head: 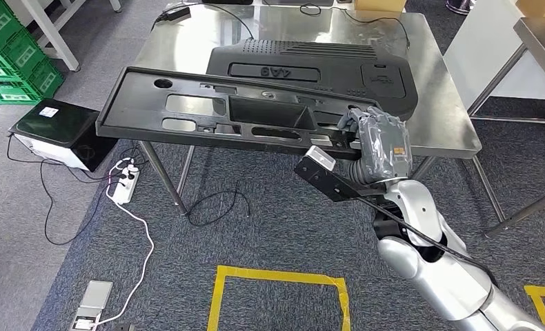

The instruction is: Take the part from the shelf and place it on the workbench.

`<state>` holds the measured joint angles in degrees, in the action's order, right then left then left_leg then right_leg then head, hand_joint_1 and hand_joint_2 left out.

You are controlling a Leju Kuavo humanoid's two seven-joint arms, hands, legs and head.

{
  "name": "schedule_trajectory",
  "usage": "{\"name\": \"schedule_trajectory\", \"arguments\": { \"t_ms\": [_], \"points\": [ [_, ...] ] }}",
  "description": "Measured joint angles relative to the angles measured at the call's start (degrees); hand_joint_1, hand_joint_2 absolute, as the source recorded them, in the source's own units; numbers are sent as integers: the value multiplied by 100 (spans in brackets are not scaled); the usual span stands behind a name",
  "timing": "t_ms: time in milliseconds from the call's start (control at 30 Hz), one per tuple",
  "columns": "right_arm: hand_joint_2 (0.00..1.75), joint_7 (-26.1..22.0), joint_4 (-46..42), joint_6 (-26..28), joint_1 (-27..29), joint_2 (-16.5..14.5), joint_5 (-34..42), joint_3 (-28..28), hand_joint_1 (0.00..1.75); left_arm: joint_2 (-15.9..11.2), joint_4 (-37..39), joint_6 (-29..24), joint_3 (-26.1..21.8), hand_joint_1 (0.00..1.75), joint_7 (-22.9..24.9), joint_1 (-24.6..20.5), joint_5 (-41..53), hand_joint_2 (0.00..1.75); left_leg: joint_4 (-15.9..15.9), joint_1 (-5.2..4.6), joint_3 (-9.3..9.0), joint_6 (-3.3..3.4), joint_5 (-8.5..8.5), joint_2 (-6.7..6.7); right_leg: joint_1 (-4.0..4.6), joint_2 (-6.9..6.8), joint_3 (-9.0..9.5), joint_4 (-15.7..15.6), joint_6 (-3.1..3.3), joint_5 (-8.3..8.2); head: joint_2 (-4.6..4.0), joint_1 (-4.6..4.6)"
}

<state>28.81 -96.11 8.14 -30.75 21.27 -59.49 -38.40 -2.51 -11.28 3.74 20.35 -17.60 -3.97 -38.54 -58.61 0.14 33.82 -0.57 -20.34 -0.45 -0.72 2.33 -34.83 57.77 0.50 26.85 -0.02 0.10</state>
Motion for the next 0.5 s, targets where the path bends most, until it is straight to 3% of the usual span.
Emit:
{"name": "schedule_trajectory", "arguments": {
  "t_ms": [67, 100, 200, 233, 267, 367, 433, 500],
  "points": [
    [175, -11, -1, 22, -5, 4, 8, 5, 175, -7, -1, -3, 6, 0, -1, -3, -1, 175, 173, 29, -110, 75, 64, 28, 0, -54, 10, 40, -53, 38, 0, 3],
    [175, -17, -2, 30, -10, 4, 9, 9, 175, -7, -2, -4, 8, 0, -2, -4, -2, 175, 262, 48, -170, 96, 99, 45, 4, -90, -65, 218, -61, 136, 0, 19],
    [175, -34, 2, 44, 3, 3, 15, 13, 175, -7, -2, -4, 10, 0, -2, -4, -3, 175, 324, 65, -238, 96, 104, 87, -39, -158, -604, 1228, -95, 544, 0, 87],
    [175, -34, 5, 45, 16, 3, 18, 13, 175, -7, -2, -4, 10, 0, -2, -3, -3, 175, 315, 75, -248, 75, 84, 97, -65, -169, -727, 1416, -117, 556, 0, 99],
    [175, -34, 9, 45, 26, 4, 19, 13, 175, -7, -2, -4, 11, 0, -2, -4, -3, 175, 295, 94, -260, 43, 57, 103, -92, -182, -747, 1396, -143, 463, 0, 109],
    [175, -36, 16, 45, 36, 4, 19, 15, 175, -19, -2, -8, 14, 0, -2, -13, -1, 175, 137, 166, -272, -116, -98, 117, -150, -252, -336, 465, -247, -37, 0, 154],
    [175, -34, 17, 49, 45, 3, 23, 20, 175, -40, -2, -13, 16, 0, 1, -23, 0, 175, 35, 169, -255, -220, -186, 117, -138, -243, -204, 187, -210, -75, 0, 187],
    [175, -31, 17, 54, 52, 3, 28, 25, 175, -49, -2, -17, 19, 0, 5, -28, 2, 175, 33, 173, -268, -285, -211, 113, -114, -202, -222, 233, -85, -22, 0, 155]
  ]
}}
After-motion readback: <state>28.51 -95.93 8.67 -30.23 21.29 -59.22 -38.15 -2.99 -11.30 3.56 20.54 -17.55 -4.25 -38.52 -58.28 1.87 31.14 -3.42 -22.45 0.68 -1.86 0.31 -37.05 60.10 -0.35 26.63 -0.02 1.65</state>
